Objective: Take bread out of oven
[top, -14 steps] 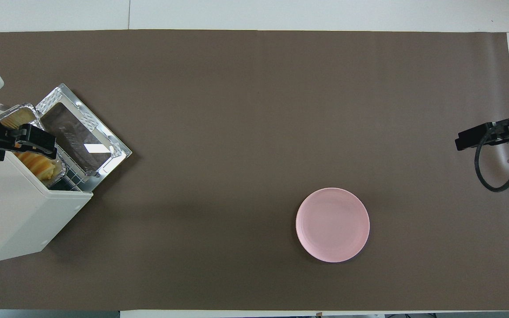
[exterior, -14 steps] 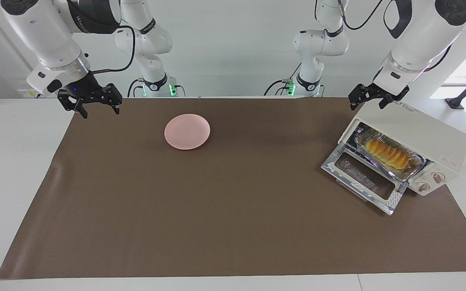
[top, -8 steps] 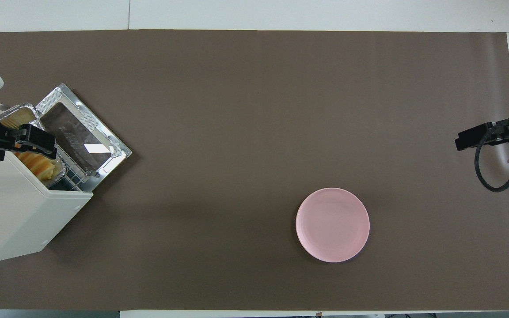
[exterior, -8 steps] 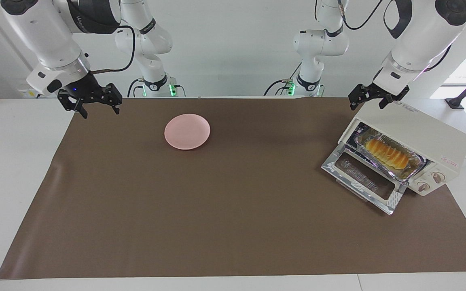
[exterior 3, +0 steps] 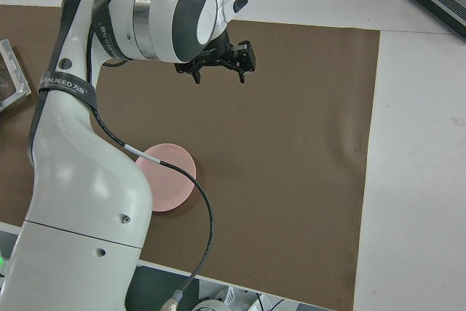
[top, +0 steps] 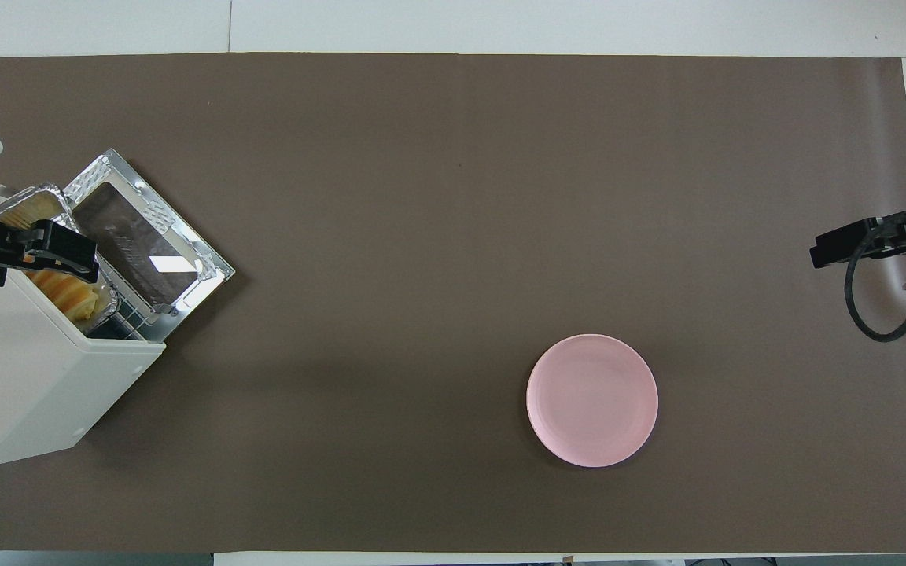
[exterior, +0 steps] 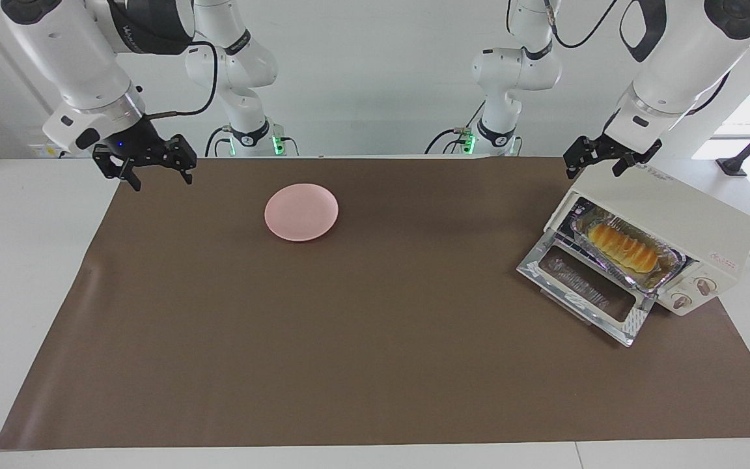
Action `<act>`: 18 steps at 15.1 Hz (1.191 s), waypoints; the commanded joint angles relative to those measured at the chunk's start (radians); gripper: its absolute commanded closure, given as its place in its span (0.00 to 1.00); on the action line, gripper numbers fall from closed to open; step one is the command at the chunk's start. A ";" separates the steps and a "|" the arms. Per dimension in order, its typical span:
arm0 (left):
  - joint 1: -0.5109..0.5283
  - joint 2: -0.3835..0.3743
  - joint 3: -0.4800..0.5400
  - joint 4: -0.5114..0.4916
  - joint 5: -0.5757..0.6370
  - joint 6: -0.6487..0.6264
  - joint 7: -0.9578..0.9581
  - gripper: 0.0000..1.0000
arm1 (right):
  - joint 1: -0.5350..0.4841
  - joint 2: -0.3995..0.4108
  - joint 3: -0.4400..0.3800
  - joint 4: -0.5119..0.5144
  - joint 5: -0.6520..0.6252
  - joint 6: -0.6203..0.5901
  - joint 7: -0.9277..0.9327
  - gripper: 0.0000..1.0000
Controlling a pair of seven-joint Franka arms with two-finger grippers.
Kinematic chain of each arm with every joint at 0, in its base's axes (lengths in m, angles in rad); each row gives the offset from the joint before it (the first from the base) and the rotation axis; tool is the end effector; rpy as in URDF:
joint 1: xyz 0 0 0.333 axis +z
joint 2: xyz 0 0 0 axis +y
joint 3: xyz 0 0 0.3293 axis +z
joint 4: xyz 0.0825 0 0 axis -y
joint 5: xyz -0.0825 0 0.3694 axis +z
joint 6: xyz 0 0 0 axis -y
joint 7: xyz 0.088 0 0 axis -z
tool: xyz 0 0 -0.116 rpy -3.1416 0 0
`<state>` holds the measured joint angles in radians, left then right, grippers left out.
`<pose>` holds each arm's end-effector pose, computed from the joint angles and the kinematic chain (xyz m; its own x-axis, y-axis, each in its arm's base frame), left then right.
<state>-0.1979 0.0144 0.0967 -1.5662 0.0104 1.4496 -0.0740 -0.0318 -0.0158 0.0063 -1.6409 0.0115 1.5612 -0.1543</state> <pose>0.5269 -0.0526 0.6135 0.9913 -0.0249 -0.1293 -0.0279 -0.9994 -0.0214 0.5309 -0.0122 0.6045 0.9898 0.1286 -0.0613 0.1275 -0.9916 -0.0211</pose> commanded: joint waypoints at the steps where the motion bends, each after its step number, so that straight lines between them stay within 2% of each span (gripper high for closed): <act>1: 0.011 0.005 -0.003 -0.023 -0.010 0.051 -0.070 0.00 | -0.010 -0.024 0.003 -0.025 0.013 -0.006 -0.001 0.00; 3: 0.012 0.051 -0.003 0.024 -0.012 0.043 -0.084 0.00 | -0.008 -0.024 0.004 -0.025 0.013 -0.006 -0.001 0.00; 5: 0.006 0.146 0.003 0.107 -0.009 0.016 -0.102 0.00 | -0.010 -0.024 0.003 -0.025 0.013 -0.006 -0.001 0.00; 7: -0.003 0.286 0.005 0.240 0.000 -0.023 -0.174 0.00 | -0.010 -0.024 0.003 -0.025 0.013 -0.006 -0.001 0.00; 9: -0.003 0.357 0.005 0.282 0.045 -0.008 -0.217 0.00 | -0.008 -0.024 0.003 -0.025 0.013 -0.006 -0.001 0.00; 12: 0.012 0.361 0.005 0.252 0.089 0.072 -0.220 0.00 | -0.010 -0.024 0.003 -0.025 0.013 -0.006 -0.001 0.00; 15: 0.003 0.361 0.005 0.131 0.175 0.162 -0.274 0.00 | -0.010 -0.024 0.003 -0.025 0.013 -0.006 -0.001 0.00; 18: 0.021 0.335 0.008 0.037 0.184 0.253 -0.320 0.00 | -0.010 -0.024 0.003 -0.025 0.013 -0.006 -0.001 0.00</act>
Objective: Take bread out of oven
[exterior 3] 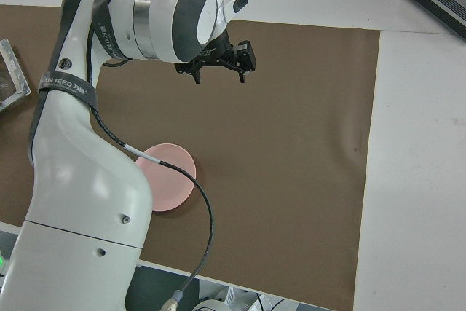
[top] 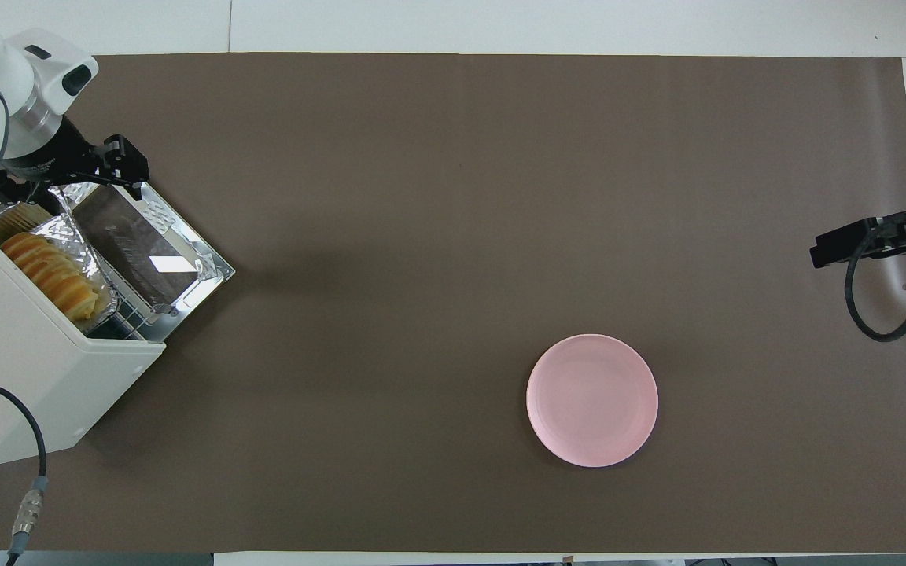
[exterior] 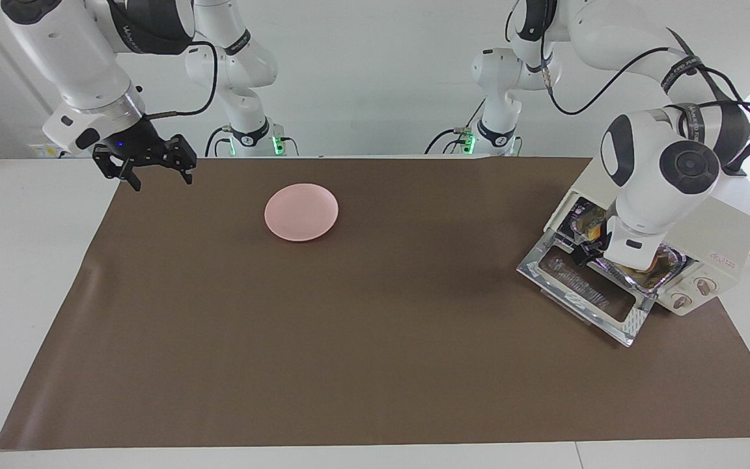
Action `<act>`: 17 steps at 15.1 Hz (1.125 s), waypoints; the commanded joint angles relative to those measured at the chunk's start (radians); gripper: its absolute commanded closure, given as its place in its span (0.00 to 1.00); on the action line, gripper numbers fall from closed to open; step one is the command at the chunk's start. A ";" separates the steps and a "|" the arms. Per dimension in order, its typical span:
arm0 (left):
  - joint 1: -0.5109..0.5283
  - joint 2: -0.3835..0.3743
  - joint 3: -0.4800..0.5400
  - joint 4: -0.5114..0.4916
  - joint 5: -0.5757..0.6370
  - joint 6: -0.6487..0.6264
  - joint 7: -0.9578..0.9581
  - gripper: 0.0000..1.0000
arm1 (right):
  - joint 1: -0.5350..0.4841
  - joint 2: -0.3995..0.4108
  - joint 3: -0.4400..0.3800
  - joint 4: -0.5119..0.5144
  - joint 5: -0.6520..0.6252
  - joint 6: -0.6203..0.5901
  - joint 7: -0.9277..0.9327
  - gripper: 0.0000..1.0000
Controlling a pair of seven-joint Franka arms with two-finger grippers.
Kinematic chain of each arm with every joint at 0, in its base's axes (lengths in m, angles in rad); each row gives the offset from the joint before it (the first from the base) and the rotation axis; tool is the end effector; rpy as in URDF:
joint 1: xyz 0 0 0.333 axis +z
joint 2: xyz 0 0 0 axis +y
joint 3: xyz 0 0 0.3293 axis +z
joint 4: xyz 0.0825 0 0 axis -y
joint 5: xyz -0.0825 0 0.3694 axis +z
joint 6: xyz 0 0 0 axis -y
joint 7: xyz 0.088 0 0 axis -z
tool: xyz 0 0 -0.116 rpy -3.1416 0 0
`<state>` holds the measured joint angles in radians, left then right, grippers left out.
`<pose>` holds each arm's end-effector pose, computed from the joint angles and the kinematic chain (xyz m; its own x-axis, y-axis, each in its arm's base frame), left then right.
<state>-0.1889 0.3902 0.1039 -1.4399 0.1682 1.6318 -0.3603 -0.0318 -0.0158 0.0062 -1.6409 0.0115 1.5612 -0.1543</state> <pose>0.6418 -0.0463 0.4635 0.9604 0.2549 -0.1129 0.2196 -0.9411 -0.2569 0.5309 -0.0122 0.6045 0.9898 0.1285 -0.0613 0.1274 -0.9916 -0.0211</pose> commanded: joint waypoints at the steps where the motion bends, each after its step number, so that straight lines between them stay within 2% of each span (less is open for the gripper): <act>1: 0.012 -0.048 0.016 -0.118 0.033 0.092 -0.043 0.00 | -0.010 -0.024 0.003 -0.025 0.013 -0.006 -0.001 0.00; 5: 0.020 -0.111 0.022 -0.290 0.063 0.229 -0.046 0.00 | -0.010 -0.024 0.003 -0.025 0.013 -0.006 -0.001 0.00; 12: 0.028 -0.142 0.023 -0.416 0.063 0.353 -0.051 0.02 | -0.010 -0.024 0.003 -0.025 0.013 -0.006 -0.001 0.00; 14: 0.028 -0.140 0.022 -0.418 0.063 0.359 -0.051 0.17 | -0.010 -0.024 0.003 -0.025 0.013 -0.006 -0.001 0.00; 16: 0.028 -0.146 0.022 -0.430 0.063 0.356 -0.049 0.43 | -0.010 -0.024 0.003 -0.025 0.013 -0.006 -0.001 0.00; 17: 0.031 -0.149 0.023 -0.441 0.063 0.358 -0.048 0.59 | -0.010 -0.024 0.003 -0.025 0.013 -0.006 -0.001 0.00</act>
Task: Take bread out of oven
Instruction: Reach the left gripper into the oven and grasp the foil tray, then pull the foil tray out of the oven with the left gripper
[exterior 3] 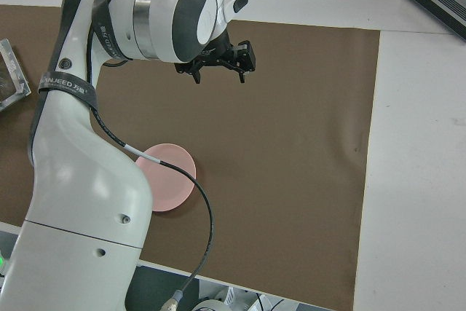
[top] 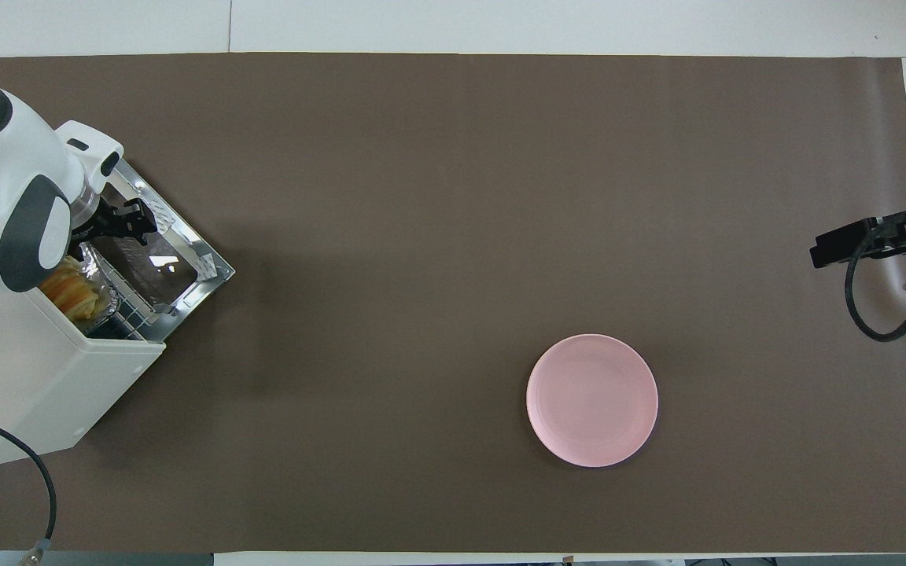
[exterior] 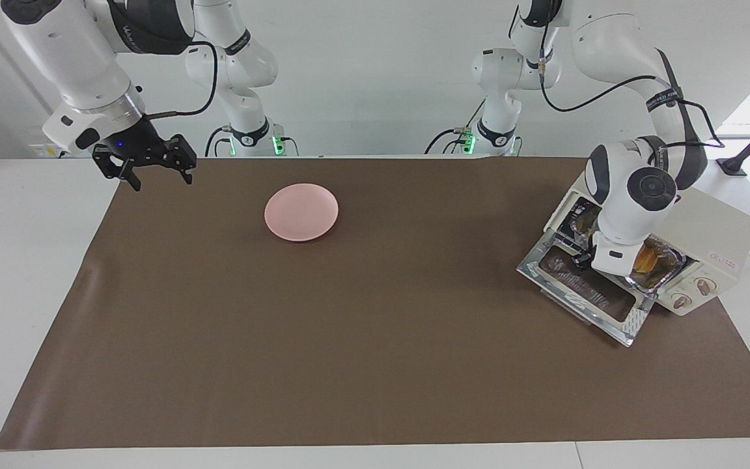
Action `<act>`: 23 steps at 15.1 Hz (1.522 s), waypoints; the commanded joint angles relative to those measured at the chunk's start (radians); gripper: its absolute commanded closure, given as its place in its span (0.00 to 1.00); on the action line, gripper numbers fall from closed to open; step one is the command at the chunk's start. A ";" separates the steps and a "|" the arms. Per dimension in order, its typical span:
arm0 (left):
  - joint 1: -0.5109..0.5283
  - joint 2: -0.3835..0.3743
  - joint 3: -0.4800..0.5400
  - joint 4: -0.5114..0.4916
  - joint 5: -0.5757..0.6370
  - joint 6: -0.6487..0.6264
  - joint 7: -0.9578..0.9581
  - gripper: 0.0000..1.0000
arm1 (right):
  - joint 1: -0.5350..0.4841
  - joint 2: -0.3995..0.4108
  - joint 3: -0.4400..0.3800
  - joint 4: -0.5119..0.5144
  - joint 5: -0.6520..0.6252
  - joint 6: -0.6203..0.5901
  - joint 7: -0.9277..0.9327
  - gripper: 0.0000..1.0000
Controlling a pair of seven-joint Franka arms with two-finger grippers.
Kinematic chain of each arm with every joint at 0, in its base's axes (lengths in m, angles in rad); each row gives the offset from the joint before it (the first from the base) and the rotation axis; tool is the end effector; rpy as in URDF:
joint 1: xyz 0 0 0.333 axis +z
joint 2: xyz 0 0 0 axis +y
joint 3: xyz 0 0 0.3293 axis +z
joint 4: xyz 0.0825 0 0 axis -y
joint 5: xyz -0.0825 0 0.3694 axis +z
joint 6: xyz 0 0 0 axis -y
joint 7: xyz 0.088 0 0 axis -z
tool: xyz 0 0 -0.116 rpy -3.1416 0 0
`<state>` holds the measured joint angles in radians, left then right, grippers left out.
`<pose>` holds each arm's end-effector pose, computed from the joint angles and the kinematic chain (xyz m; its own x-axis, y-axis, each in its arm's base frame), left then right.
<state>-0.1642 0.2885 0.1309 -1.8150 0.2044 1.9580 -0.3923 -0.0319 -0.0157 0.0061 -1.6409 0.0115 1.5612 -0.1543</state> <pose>0.6039 -0.0102 0.3844 0.9613 0.2690 -0.0598 0.2460 -0.9355 -0.2535 0.5309 -0.0123 0.6045 0.9898 0.1283 -0.0614 0.1272 -0.9917 -0.0211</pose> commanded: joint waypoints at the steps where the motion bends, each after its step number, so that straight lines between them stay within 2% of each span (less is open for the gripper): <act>1: 0.023 -0.048 -0.004 -0.066 0.027 0.023 -0.008 1.00 | -0.010 -0.024 0.003 -0.025 0.013 -0.006 -0.001 0.00; 4: 0.029 -0.048 -0.007 -0.054 0.027 0.015 0.039 1.00 | -0.010 -0.024 0.003 -0.025 0.013 -0.006 -0.001 0.00; 6: -0.015 -0.032 -0.008 -0.002 0.027 0.010 0.041 1.00 | -0.010 -0.024 0.003 -0.025 0.013 -0.006 -0.001 0.00; 8: -0.102 0.000 -0.008 0.083 0.023 -0.013 0.039 1.00 | -0.010 -0.024 0.003 -0.025 0.013 -0.006 -0.001 0.00; 10: -0.206 0.047 -0.007 0.210 0.015 -0.097 0.035 1.00 | -0.010 -0.024 0.003 -0.025 0.013 -0.006 -0.001 0.00; 12: -0.286 0.069 -0.008 0.279 -0.016 -0.180 0.032 1.00 | -0.010 -0.024 0.003 -0.024 0.013 -0.006 -0.001 0.00; 18: -0.517 0.064 -0.011 0.217 -0.030 -0.120 0.030 1.00 | -0.013 -0.026 -0.003 -0.022 0.012 -0.001 0.002 0.00; 21: -0.590 0.145 -0.010 0.218 -0.030 -0.070 -0.037 1.00 | -0.013 -0.027 -0.003 -0.022 0.012 -0.006 -0.004 0.00; 23: -0.594 0.156 -0.011 0.227 -0.081 -0.051 -0.106 1.00 | -0.010 -0.027 -0.003 -0.022 0.009 -0.006 0.001 0.00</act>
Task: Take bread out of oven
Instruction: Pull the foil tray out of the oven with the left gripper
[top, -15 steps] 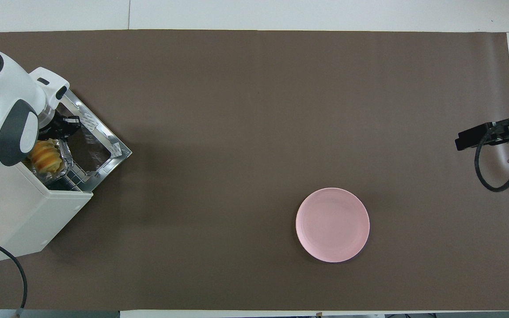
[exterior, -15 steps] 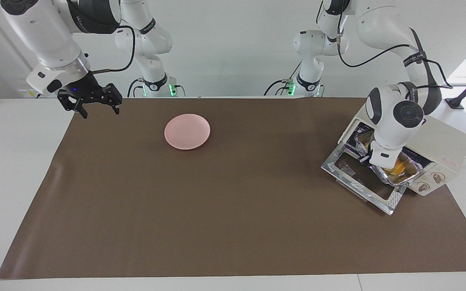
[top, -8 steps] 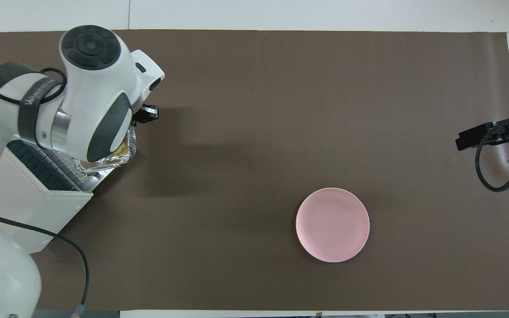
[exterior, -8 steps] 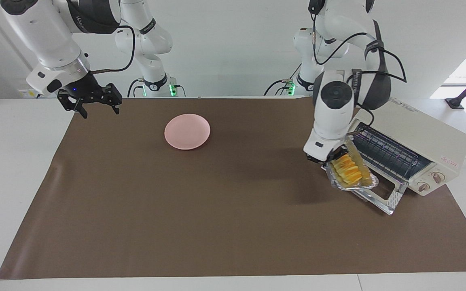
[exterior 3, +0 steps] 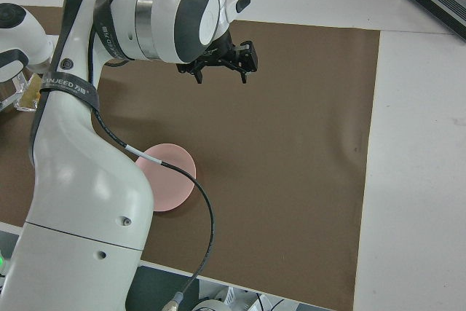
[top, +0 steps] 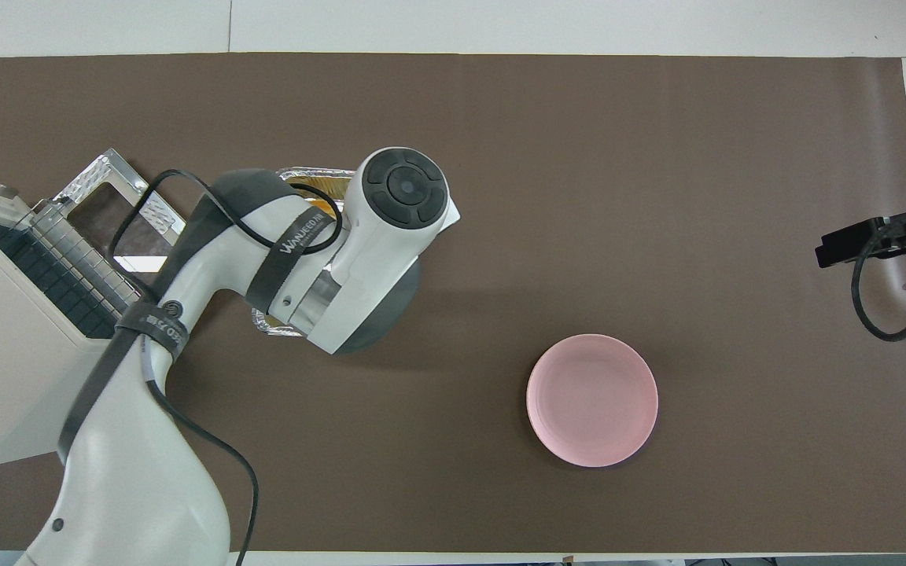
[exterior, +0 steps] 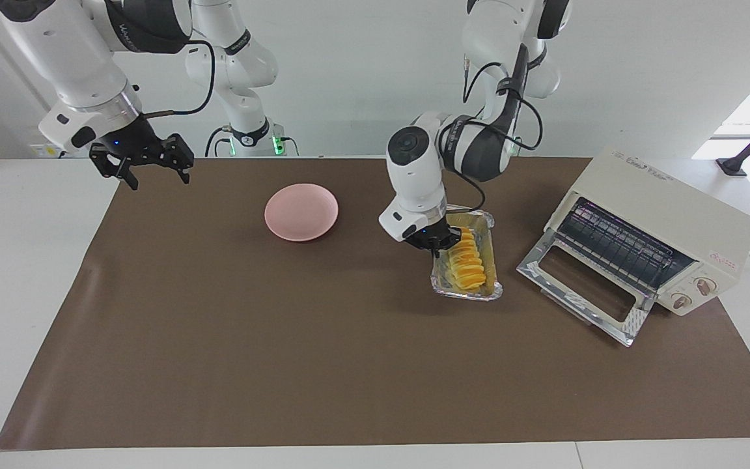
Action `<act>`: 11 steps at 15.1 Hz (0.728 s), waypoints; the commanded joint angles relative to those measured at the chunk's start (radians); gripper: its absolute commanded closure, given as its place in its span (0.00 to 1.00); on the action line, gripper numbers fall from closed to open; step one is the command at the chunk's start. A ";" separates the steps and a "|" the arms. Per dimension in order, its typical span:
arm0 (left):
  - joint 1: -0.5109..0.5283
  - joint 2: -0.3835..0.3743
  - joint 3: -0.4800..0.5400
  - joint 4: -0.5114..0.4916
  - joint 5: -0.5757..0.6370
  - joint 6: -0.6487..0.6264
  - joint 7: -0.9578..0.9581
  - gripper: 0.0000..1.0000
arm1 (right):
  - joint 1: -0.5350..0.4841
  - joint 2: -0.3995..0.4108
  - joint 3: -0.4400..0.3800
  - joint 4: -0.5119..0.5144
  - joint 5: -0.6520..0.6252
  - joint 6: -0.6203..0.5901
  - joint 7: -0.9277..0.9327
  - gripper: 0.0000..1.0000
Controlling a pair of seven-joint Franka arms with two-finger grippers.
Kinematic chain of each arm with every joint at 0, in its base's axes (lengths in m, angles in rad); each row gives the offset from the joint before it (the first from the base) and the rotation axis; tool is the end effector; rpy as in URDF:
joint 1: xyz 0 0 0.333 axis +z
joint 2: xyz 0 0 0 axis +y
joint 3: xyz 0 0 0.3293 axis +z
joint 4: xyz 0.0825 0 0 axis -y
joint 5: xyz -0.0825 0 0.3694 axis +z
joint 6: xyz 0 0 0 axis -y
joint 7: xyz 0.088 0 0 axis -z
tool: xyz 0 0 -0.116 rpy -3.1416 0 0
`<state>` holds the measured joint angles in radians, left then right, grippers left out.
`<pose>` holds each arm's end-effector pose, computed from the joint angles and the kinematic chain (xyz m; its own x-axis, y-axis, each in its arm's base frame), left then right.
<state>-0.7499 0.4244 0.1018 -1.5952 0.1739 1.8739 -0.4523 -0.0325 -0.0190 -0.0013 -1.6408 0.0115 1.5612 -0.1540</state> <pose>0.5222 -0.3873 0.3886 0.9653 -0.2567 -0.0482 -0.2606 -0.9345 -0.2426 0.5299 -0.0166 0.6063 0.9911 0.1201 -0.0581 0.1191 -0.9927 -0.0207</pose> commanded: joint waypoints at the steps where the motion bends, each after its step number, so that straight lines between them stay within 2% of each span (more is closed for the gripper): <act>1: -0.009 0.030 0.019 0.020 -0.101 0.031 -0.060 1.00 | -0.010 -0.024 0.004 -0.024 0.008 -0.006 -0.001 0.00; 3: -0.017 0.069 0.022 0.064 -0.161 0.010 -0.107 1.00 | -0.013 -0.025 0.003 -0.025 0.008 -0.006 -0.004 0.00; 5: -0.037 0.083 0.022 0.066 -0.160 0.019 -0.186 1.00 | -0.013 -0.025 0.001 -0.027 0.008 -0.010 -0.002 0.00; 11: -0.037 0.085 0.018 0.041 -0.175 0.094 -0.272 1.00 | -0.009 -0.027 0.001 -0.028 0.008 -0.013 0.002 0.00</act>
<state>-0.7768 0.5006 0.1056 -1.5604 0.0157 1.9421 -0.7005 -0.0327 -0.0192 -0.0050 -1.6415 0.0115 1.5483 -0.1540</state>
